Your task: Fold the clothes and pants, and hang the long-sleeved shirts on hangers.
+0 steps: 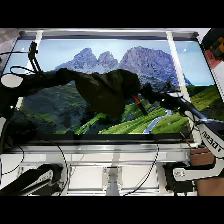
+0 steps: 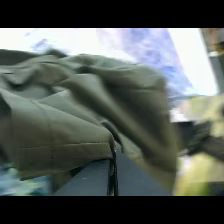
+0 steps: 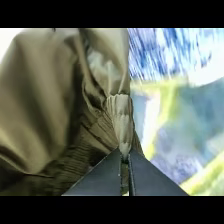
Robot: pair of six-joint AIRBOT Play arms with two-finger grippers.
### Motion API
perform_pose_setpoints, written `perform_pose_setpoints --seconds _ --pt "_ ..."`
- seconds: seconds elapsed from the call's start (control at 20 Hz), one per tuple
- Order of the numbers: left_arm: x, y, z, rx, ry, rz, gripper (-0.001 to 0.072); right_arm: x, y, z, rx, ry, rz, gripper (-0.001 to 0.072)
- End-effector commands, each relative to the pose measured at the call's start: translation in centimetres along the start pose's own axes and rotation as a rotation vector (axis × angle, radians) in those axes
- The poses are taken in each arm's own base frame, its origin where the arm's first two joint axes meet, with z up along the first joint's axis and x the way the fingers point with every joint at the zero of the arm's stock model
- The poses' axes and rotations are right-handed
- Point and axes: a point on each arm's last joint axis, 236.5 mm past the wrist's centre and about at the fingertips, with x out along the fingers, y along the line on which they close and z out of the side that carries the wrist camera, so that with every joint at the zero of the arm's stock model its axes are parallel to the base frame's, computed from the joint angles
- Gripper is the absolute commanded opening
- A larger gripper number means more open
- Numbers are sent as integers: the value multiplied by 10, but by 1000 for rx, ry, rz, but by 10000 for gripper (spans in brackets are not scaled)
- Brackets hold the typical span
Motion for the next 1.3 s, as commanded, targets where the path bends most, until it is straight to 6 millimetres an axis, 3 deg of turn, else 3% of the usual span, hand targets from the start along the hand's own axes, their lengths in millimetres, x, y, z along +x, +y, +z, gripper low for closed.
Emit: perform_pose_setpoints --seconds 0.0,0.1,0.25,0.4,0.65,0.75,0.85,1.0,1.15,1.25 --pt "-12 65 -13 104 77 254 10 -34 27 43 -30 -12 54 14" --pt "-24 97 -25 138 141 399 10 -56 45 67 -92 3 57 14" --pt "-28 106 -31 179 179 451 10 -83 73 79 -220 64 10 14" --pt "-19 91 -37 206 195 420 9 -104 108 61 -337 174 27 15" --pt "4 51 -58 282 246 347 9 -135 159 56 -468 201 72 15" --pt "7 52 -64 274 261 386 9 -148 171 51 -523 222 72 15" --pt "9 61 -76 281 305 451 9 -157 171 50 -552 236 34 16" --pt "24 71 -111 262 420 486 9 -154 139 62 -543 230 -107 15" --pt "59 86 -142 274 473 485 10 -131 111 87 -501 186 -188 15" --pt "83 99 -128 262 375 508 10 -105 100 102 -458 152 -187 15"
